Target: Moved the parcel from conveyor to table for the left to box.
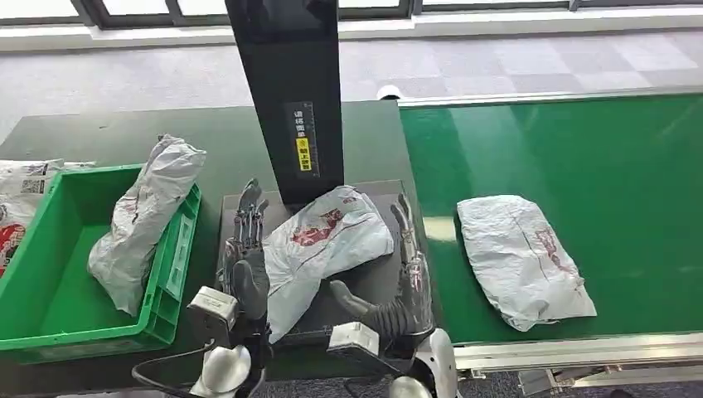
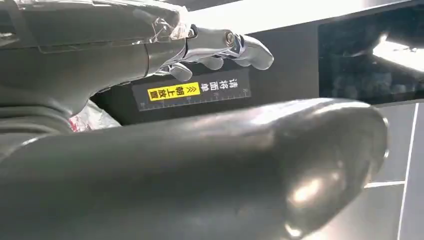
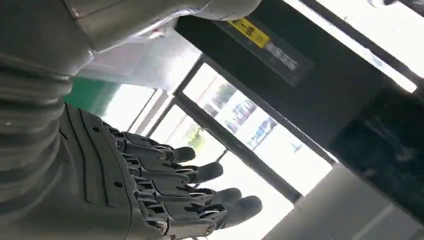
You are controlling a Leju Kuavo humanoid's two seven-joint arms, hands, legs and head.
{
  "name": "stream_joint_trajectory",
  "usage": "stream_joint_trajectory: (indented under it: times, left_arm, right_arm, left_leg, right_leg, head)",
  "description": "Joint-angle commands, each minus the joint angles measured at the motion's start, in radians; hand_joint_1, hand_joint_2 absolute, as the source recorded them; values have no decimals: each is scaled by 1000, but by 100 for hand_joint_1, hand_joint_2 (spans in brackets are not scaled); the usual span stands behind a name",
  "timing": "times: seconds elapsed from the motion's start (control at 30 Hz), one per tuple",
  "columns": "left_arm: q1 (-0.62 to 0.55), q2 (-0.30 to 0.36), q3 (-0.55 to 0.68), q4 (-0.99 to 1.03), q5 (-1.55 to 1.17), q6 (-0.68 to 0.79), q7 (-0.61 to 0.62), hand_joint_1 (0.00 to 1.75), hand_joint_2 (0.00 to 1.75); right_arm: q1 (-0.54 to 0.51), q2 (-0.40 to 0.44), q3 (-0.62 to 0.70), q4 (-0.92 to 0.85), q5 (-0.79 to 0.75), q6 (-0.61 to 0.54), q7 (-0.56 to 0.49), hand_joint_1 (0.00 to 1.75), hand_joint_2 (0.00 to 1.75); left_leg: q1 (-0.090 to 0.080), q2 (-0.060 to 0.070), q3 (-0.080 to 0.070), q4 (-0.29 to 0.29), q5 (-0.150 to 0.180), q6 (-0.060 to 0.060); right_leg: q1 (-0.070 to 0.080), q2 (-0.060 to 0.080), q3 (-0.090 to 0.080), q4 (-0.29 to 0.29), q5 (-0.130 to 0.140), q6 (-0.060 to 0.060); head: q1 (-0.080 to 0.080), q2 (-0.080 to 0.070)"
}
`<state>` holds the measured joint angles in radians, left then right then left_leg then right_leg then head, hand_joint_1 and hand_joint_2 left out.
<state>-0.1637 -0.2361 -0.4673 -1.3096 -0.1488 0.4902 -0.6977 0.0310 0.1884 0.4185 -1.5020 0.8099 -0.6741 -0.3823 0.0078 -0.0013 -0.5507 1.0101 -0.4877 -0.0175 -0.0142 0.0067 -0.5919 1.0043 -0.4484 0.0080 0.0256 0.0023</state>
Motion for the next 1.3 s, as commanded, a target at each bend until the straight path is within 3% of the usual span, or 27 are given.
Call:
stream_joint_trajectory:
  times: [0.03, 0.17, 0.2, 0.33, 0.43, 0.53, 0.73, 0.97, 1.3]
  left_arm:
    - [-17, 30, -36, 47, -48, -21, 13, 0, 0]
    - [-8, 31, -21, 40, -98, -57, 42, 0, 0]
    - [-14, 31, -22, 56, -129, -44, 61, 0, 175]
    - [-127, 25, -67, 284, -373, -53, 229, 0, 175]
    - [-277, -11, -114, 608, -725, -16, 460, 0, 175]
    - [-342, -33, -91, 773, -835, -43, 508, 0, 175]
    - [-337, -27, -67, 790, -878, -62, 510, 0, 175]
    - [-337, -27, -67, 790, -878, -62, 510, 0, 175]
    - [-265, -12, 27, 731, -1022, -55, 604, 0, 175]
  right_arm:
    - [53, -96, 141, -138, 3, -12, -8, 0, 175]
    - [42, -104, 159, -168, -11, -11, -9, 0, 175]
    - [39, -101, 159, -173, -15, -13, -10, 0, 175]
    - [-4, -93, 171, -162, -57, 18, -56, 0, 175]
    - [-28, -84, 185, -154, -62, 58, -80, 0, 175]
    - [-36, -85, 181, -134, -78, 78, -96, 0, 175]
    - [-53, -85, 176, -111, -101, 90, -115, 0, 175]
    - [-53, -85, 176, -111, -101, 90, -115, 0, 175]
    - [-92, -79, 175, -61, -139, 125, -145, 0, 175]
  left_leg:
    - [0, -1, 2, -2, 0, 1]
    - [0, 1, 2, -2, 0, 1]
    - [0, 0, 1, -1, 0, 0]
    - [0, -1, 2, -3, 1, 0]
    - [0, -5, 2, -3, 3, 0]
    - [0, -4, 2, -4, 4, 1]
    - [0, 2, 3, -2, 2, 0]
    - [0, 1, 1, -1, 2, 0]
    - [0, 3, 3, -3, 2, 0]
  right_leg:
    - [0, -2, 2, -2, 0, -1]
    - [0, 0, 2, -2, 0, 0]
    - [0, 0, 1, -1, 0, 0]
    - [0, -1, 3, -3, 1, -1]
    - [0, -5, 3, -3, 1, -1]
    - [0, -6, 4, -4, 3, -1]
    - [0, 1, 3, -2, 2, -1]
    - [0, 0, 2, -1, 2, -1]
    - [0, 3, 4, -2, 3, -1]
  head:
    - [0, 0]
    - [0, 0]
    - [0, 0]
    - [0, 0]
    - [0, 0]
    - [0, 0]
    - [0, 0]
    - [0, 0]
    - [0, 0]
